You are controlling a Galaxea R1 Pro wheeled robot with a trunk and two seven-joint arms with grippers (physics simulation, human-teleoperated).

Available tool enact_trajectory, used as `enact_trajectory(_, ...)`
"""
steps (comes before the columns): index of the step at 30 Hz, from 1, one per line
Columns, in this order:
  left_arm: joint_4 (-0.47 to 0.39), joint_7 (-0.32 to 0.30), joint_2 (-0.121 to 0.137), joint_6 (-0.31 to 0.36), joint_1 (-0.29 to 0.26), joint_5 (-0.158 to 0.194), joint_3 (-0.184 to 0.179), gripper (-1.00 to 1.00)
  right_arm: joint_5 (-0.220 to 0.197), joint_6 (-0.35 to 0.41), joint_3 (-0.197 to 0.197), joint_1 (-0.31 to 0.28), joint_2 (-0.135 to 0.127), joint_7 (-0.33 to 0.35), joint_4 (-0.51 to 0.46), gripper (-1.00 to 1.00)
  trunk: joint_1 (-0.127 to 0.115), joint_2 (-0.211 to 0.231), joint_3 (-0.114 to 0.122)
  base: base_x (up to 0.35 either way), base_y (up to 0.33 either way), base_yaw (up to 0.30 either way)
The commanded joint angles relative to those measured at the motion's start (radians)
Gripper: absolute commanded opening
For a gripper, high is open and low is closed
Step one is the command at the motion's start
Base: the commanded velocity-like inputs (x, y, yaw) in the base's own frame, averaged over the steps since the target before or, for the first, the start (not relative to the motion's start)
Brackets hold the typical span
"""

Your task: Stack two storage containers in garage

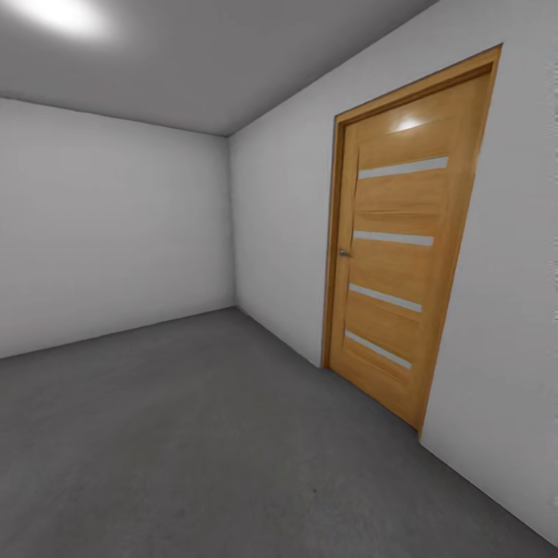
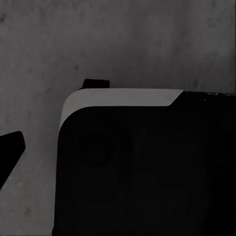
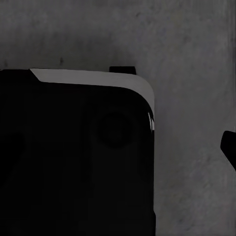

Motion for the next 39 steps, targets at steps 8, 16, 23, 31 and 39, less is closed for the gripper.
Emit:
enact_trajectory(8,0.0,0.0,0.0,-0.003,0.0,0.007,0.0,1.0,0.0,-0.004,0.0,0.0,-0.001,0.0,0.001,1.0,0.001,0.0,-0.001,0.322,0.0,-0.147)
enact_trajectory(16,0.0,0.0,0.0,-0.004,0.0,0.007,0.0,1.0,0.0,-0.003,0.001,0.0,0.0,0.0,0.001,1.0,0.001,0.0,-0.001,0.322,0.0,-0.011)
enact_trajectory(23,0.0,0.001,0.0,-0.007,0.0,0.007,-0.001,1.0,0.0,-0.005,0.002,0.0,-0.001,0.0,0.001,1.0,0.001,0.0,-0.001,0.322,0.0,-0.001)
enact_trajectory(31,0.0,0.002,0.0,-0.007,0.0,0.007,-0.001,1.0,0.001,-0.005,0.002,0.0,0.0,0.0,0.001,1.0,0.001,0.0,-0.001,0.322,0.0,0.0)
enact_trajectory(39,0.0,0.002,-0.001,-0.006,0.0,0.007,-0.001,1.0,0.004,-0.006,0.0,0.0,0.0,0.0,0.001,1.0,0.001,0.0,-0.001,0.322,0.0,-0.116)
